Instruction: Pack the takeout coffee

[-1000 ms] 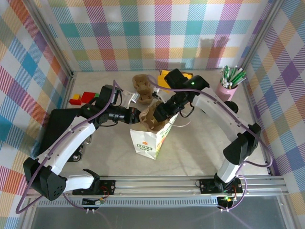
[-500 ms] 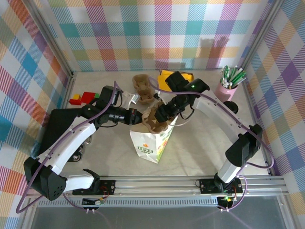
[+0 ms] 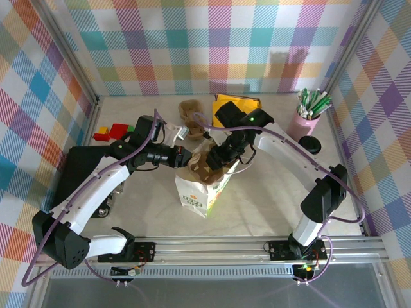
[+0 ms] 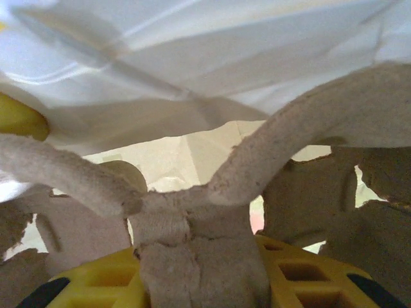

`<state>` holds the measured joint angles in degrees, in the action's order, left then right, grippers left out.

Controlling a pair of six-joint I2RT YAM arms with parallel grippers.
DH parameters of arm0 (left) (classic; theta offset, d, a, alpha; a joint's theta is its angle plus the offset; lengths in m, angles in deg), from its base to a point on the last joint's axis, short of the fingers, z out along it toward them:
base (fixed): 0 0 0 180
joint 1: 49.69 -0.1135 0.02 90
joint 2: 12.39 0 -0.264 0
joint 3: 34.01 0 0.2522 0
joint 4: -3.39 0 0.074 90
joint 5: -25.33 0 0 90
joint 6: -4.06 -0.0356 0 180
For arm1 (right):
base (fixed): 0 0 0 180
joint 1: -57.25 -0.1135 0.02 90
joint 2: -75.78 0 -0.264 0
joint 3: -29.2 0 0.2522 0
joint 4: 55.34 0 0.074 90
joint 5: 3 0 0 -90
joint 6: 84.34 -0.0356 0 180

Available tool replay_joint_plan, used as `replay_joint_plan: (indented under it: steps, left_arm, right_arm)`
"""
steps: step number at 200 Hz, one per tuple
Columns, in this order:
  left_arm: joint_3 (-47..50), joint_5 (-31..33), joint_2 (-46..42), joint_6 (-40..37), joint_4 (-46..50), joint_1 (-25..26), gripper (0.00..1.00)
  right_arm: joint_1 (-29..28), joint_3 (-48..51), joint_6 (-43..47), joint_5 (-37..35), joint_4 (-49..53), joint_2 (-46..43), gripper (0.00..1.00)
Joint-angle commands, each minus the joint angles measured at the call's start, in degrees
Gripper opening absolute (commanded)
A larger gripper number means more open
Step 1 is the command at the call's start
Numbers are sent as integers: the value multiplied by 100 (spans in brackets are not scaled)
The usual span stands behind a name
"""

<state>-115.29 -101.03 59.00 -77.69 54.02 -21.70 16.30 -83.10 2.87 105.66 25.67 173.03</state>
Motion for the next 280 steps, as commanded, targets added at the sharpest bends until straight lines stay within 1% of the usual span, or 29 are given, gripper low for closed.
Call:
replay_joint_plan:
  steps: [1,15,25,44,57,93,135,164,184,208,250,252,280]
  left_arm:
    - [-36,-36,-201,-136,198,49,9]
    - [-108,144,-294,-87,306,49,22]
    - [-167,275,-389,-74,381,49,28]
    - [-246,765,-635,57,494,40,42]
    - [-300,869,-759,142,540,23,46]
    - [-500,1067,-826,232,788,22,47]
    - [-463,957,-842,-23,1095,23,42]
    - [-382,1066,-925,-26,1165,10,38]
    - [-358,1017,-883,16,1139,9,37]
    - [-307,1069,-839,93,1031,12,36]
    - [-304,927,-670,107,913,8,35]
    - [-305,915,-662,107,907,8,35]
    - [-380,823,-512,46,888,9,35]
  right_arm:
    - [26,71,-673,183,-438,-271,35]
    - [26,55,-799,185,-432,-300,35]
    - [30,54,-819,148,-403,-304,35]
    - [28,94,-844,88,-357,-329,35]
    - [26,107,-846,51,-344,-358,35]
    - [17,49,-755,-12,-305,-398,35]
    - [15,-257,-598,-221,-355,-318,34]
    - [0,-329,-231,-368,-388,-183,34]
    - [-1,-306,43,-556,-301,-44,34]
    - [-34,-191,368,-617,-223,87,34]
    - [-115,77,788,-695,-225,88,34]
    - [-119,84,938,-701,-222,91,34]
    - [-163,57,1278,-705,0,152,34]
